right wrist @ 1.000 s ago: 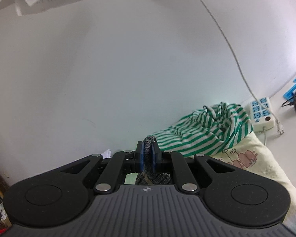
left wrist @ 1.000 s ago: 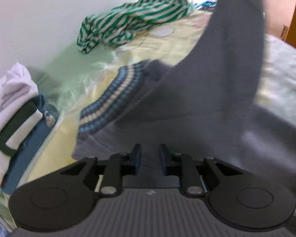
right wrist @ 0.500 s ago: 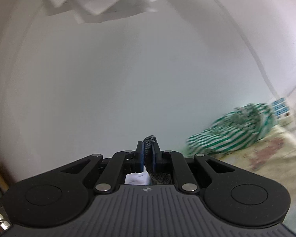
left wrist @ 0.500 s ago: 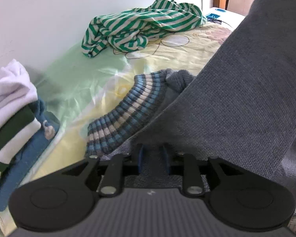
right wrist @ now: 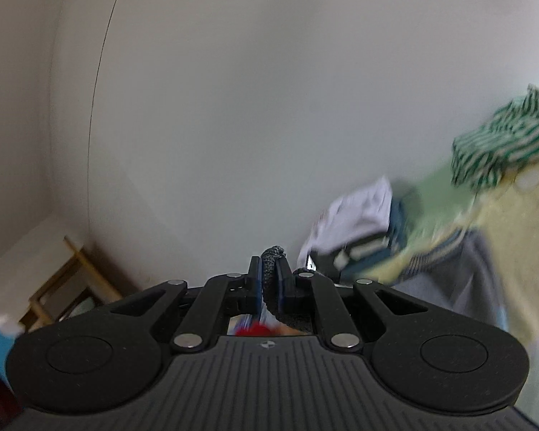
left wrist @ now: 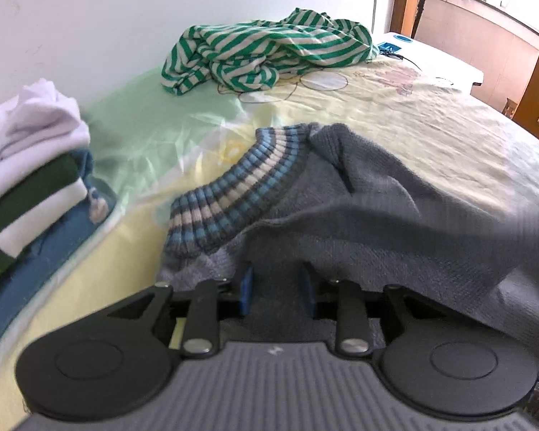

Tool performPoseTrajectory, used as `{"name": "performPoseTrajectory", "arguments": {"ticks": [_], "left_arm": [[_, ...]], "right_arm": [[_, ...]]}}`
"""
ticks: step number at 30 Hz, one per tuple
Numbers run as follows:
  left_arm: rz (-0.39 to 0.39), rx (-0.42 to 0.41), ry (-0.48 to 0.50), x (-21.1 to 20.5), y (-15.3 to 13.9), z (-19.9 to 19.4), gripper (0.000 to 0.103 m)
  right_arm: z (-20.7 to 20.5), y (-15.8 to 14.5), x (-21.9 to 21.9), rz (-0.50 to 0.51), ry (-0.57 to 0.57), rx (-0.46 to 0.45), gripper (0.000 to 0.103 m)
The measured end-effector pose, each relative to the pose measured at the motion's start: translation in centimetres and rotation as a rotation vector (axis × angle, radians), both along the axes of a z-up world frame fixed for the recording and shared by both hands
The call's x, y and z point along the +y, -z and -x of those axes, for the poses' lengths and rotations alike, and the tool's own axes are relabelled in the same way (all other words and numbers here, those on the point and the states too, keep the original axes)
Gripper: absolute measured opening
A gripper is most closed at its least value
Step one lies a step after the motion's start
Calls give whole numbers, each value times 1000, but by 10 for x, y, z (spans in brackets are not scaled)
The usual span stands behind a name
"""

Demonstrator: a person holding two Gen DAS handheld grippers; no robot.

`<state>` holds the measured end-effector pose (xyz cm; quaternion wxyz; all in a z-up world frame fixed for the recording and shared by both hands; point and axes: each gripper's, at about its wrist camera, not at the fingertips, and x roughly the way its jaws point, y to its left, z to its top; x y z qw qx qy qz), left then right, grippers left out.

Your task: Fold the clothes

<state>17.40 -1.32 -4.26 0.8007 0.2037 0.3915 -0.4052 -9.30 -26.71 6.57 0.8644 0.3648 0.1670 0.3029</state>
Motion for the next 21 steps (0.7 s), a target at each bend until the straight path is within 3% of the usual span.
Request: {"name": "performPoseTrajectory", "arguments": {"ticks": [12, 16, 21], "left_arm": [[-33, -15, 20, 5, -10, 7, 40], [-61, -25, 28, 5, -12, 10, 42], [-12, 54, 28, 14, -20, 8, 43]], "right_arm": [[23, 58, 38, 100, -179, 161, 8], [33, 76, 40, 69, -198, 205, 8], [41, 89, 45, 72, -233, 241, 8]]}}
